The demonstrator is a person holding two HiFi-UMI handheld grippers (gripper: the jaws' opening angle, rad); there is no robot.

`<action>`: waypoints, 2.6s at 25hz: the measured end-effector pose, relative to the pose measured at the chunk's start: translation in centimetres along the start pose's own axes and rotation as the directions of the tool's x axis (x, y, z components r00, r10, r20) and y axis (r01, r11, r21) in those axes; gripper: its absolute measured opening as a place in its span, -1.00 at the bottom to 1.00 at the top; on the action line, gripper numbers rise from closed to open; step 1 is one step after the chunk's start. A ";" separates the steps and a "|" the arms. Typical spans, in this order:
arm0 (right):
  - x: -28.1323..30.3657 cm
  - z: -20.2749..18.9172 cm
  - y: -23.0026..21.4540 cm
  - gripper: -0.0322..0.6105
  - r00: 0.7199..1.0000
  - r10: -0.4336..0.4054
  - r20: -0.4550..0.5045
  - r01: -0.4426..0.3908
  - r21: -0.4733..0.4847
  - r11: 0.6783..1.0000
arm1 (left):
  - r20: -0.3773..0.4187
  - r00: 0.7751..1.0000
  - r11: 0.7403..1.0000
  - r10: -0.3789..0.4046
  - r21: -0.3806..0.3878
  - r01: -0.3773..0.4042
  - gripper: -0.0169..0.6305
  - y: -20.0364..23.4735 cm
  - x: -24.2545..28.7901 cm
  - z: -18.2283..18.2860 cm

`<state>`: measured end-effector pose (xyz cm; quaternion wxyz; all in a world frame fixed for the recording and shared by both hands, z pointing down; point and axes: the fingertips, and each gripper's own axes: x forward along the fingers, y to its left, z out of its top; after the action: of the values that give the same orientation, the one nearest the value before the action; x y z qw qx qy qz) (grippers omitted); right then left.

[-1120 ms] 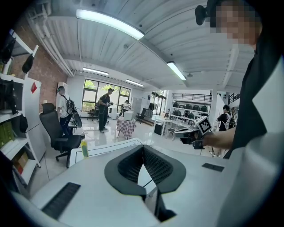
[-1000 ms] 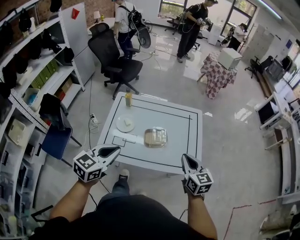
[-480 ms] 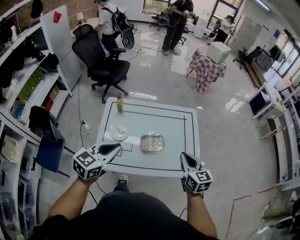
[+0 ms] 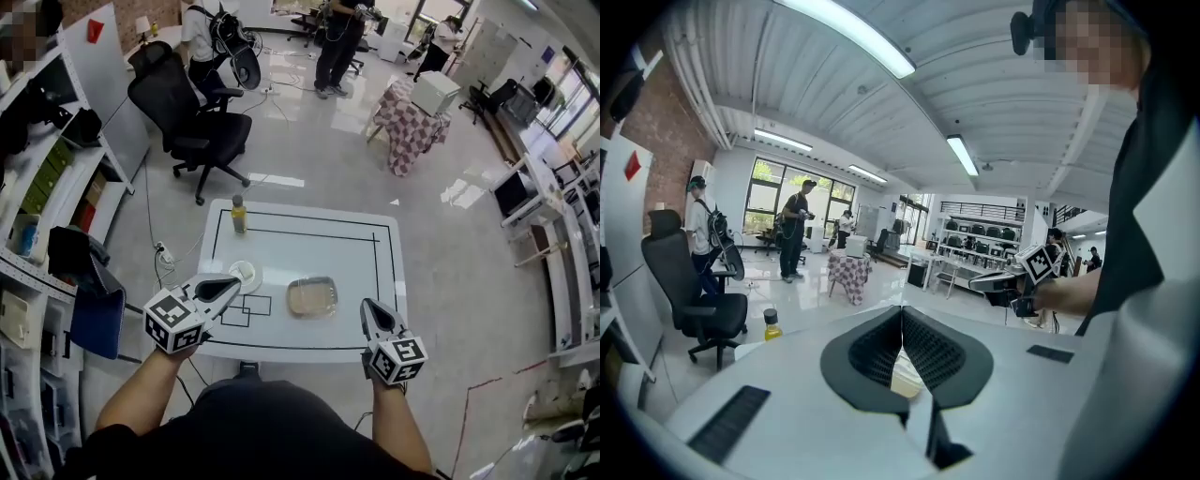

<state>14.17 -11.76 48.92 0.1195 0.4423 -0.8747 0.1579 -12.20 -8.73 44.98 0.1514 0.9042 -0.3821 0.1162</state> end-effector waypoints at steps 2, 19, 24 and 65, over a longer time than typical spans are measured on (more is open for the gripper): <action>1.2 0.3 0.1 -0.86 1.000 -0.010 0.000 0.010 0.004 1.000 | -0.003 1.000 1.000 -0.017 0.003 0.017 -0.87 1.5 0.5 0.2; 6.3 1.3 1.6 -0.86 0.991 -0.132 -0.009 0.132 0.033 0.991 | -0.005 0.990 0.990 -0.138 0.022 0.138 -0.87 10.1 2.6 2.2; 7.6 0.8 0.9 -0.86 0.990 -0.138 -0.028 0.139 0.044 0.989 | -0.014 0.990 0.990 -0.139 0.010 0.139 -0.87 11.7 3.7 1.4; 12.7 -17.9 -11.8 -0.63 0.938 0.022 -0.346 0.112 0.360 0.926 | -0.142 0.983 0.992 -0.119 -0.044 0.114 -0.87 10.6 16.5 -0.3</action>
<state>17.58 -20.84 71.83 0.1877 0.4427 -0.7834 0.3938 -8.73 -26.46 52.60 0.2014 0.9114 -0.3184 0.1657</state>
